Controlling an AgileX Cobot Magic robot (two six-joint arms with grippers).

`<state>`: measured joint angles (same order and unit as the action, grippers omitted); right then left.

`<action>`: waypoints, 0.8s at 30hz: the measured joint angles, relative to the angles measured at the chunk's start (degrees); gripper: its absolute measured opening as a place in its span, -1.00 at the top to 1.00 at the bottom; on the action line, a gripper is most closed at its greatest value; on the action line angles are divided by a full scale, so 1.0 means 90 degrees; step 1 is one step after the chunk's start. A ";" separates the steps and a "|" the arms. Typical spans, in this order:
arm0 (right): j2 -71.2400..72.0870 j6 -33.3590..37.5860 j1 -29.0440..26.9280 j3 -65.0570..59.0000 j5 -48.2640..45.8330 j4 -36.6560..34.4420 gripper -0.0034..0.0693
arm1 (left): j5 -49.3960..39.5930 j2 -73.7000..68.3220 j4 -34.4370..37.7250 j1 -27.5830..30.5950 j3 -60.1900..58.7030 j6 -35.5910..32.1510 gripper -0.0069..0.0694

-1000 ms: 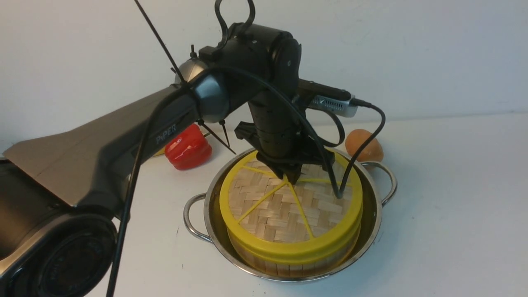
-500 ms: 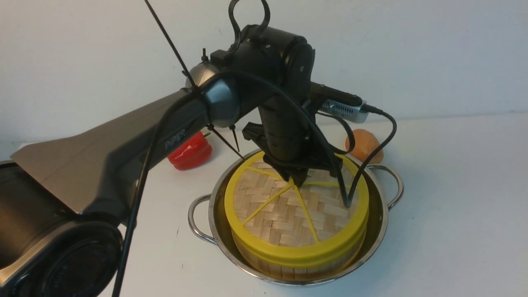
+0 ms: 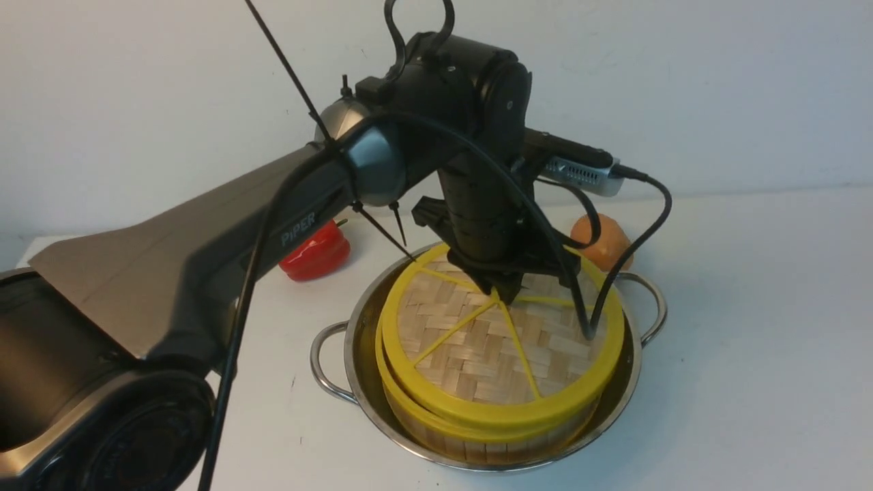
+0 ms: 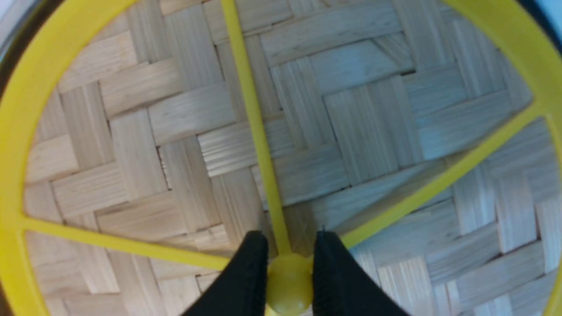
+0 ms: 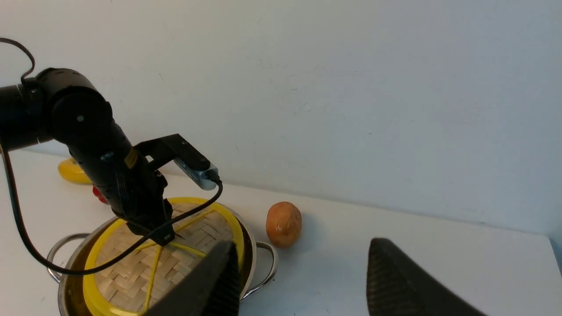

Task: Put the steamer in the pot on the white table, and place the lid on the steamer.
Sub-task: 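Place the yellow bamboo steamer lid onto the steamer in the pot with the left gripper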

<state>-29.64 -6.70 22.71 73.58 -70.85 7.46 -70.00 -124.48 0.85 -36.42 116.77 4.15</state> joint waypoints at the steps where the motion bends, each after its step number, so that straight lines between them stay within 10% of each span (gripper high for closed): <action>1: -0.0005 0.0000 0.0000 0.0000 0.0000 0.0008 -0.18 | 0.0000 0.0000 0.0025 -0.0006 0.0014 0.0000 0.50; 24: -0.0007 0.0000 0.0000 -0.0045 0.0000 0.0010 -0.18 | -0.0006 -0.0036 -0.0272 -0.0020 0.0030 0.0165 0.50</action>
<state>-29.71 -6.70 22.71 73.18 -70.85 7.55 -70.05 -124.80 -1.60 -36.60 117.04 5.64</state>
